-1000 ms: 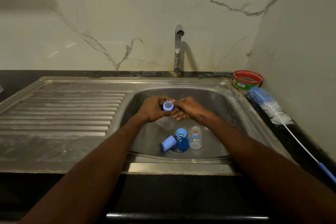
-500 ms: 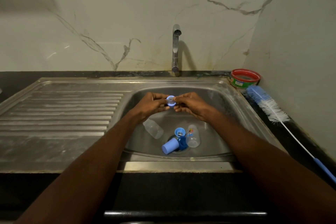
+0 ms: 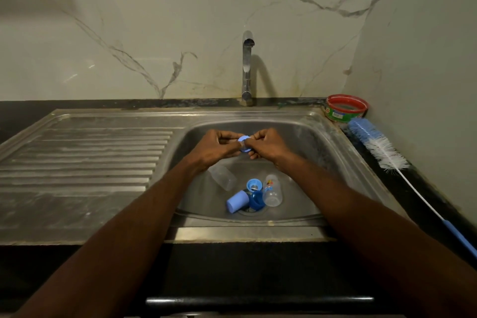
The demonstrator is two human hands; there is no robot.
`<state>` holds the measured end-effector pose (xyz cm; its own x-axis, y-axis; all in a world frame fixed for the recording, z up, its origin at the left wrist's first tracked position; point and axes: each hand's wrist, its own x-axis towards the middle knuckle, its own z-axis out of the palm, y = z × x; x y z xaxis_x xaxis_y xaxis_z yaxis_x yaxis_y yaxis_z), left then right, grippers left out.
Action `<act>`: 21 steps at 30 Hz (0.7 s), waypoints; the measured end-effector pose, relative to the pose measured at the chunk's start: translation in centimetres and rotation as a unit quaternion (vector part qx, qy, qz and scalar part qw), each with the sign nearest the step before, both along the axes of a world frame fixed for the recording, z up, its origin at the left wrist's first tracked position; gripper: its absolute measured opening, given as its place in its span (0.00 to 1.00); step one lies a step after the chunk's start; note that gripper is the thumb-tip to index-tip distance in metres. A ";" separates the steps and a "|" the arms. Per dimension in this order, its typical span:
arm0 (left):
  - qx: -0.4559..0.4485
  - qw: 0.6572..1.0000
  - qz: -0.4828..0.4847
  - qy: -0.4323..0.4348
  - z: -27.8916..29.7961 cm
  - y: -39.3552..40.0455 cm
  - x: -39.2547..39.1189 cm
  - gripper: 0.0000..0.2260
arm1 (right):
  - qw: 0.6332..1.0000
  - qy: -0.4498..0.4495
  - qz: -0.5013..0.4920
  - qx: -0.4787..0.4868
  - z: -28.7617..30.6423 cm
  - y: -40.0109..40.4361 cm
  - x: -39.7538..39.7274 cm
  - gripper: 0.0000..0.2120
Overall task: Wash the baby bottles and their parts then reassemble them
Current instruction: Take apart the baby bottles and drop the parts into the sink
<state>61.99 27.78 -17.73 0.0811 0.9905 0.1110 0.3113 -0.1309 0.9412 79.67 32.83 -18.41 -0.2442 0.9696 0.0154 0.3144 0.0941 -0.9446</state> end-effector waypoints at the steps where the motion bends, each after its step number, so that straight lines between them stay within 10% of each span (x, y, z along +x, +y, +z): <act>1: 0.011 1.000 0.017 0.017 0.0 0.0 0.1 0.15 | 1.000 0.003 0.003 -0.005 0.0 -0.1 -0.1 0.07; 21: 0.090 0.969 0.111 0.201 -1.1 0.3 2.2 0.08 | 0.982 -0.051 0.177 -0.049 1.4 -0.9 0.9 0.14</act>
